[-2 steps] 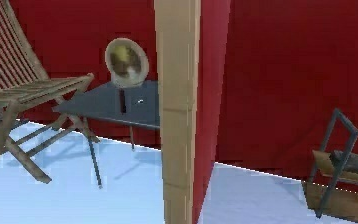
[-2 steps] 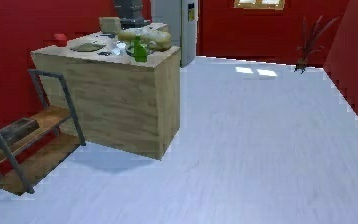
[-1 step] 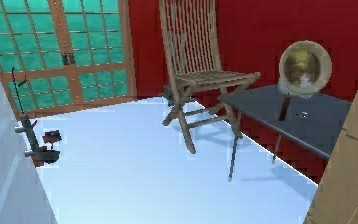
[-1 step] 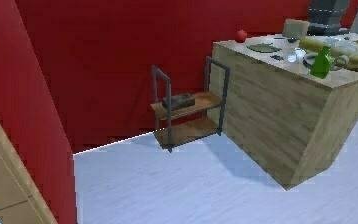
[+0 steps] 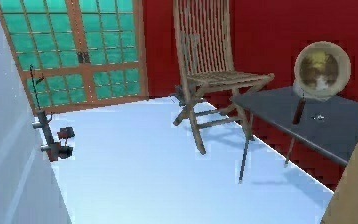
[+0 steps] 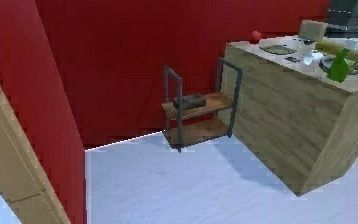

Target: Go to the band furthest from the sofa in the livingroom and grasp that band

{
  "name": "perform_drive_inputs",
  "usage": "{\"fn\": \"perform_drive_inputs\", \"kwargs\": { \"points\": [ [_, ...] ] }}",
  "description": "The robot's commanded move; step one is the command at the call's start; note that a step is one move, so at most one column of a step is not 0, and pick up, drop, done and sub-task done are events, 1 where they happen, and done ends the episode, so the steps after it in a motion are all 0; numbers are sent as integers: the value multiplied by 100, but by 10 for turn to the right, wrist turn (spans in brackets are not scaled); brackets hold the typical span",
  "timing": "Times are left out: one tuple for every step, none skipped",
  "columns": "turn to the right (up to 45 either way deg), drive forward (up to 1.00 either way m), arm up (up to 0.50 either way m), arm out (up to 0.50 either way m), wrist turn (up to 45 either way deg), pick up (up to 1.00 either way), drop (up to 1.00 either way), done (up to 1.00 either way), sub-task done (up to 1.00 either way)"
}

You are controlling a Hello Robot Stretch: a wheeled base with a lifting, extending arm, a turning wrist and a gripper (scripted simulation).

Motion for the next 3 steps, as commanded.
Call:
{"fn": "perform_drive_inputs", "kwargs": {
  "points": [
    [0,100,0,0,0,0,0,0,0],
    [-450,0,0,0,0,0,0,0,0],
    [-30,0,0,0,0,0,0,0,0]
  ]
}}
